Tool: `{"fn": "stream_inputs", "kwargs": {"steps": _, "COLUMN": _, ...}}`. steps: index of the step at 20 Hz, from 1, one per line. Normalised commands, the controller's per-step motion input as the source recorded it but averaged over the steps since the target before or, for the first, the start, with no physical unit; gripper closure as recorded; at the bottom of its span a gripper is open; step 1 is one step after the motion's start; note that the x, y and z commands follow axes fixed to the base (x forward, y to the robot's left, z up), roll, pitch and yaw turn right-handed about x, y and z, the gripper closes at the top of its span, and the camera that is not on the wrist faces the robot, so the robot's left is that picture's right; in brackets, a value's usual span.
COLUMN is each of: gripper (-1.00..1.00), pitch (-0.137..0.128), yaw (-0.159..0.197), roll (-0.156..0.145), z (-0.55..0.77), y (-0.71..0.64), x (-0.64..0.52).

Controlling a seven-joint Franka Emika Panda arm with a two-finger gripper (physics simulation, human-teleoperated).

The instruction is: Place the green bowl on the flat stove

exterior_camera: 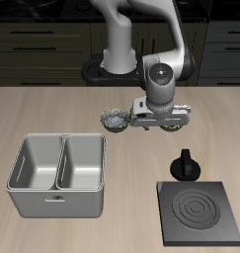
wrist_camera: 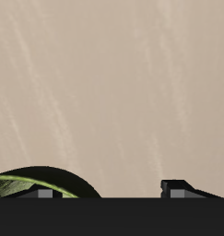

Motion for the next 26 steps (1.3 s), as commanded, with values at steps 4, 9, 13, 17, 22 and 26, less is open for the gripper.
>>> {"fn": "stream_inputs", "kwargs": {"steps": 4, "gripper": 1.0, "pitch": -0.019, "yaw": -0.029, "roll": 0.035, "z": 0.12, "y": 0.01, "x": -0.03}}
{"fn": "stream_inputs", "kwargs": {"steps": 9, "gripper": 1.0, "pitch": -0.01, "yaw": -0.021, "roll": 0.014, "z": 0.08, "y": 0.01, "x": 0.0}}
{"fn": "stream_inputs", "kwargs": {"steps": 13, "gripper": 1.0, "pitch": -0.032, "yaw": -0.028, "roll": 0.019, "z": 0.22, "y": -0.05, "x": 0.03}}
{"fn": "stream_inputs", "kwargs": {"steps": 17, "gripper": 1.0, "pitch": -0.054, "yaw": -0.008, "roll": 0.002, "z": 0.36, "y": -0.05, "x": 0.01}}
{"fn": "stream_inputs", "kwargs": {"steps": 22, "gripper": 1.0, "pitch": -0.115, "yaw": 0.022, "roll": -0.001, "z": 0.66, "y": -0.01, "x": 0.0}}
{"fn": "stream_inputs", "kwargs": {"steps": 26, "gripper": 1.0, "pitch": -0.101, "yaw": 0.017, "roll": -0.009, "z": 0.62, "y": -0.02, "x": -0.01}}
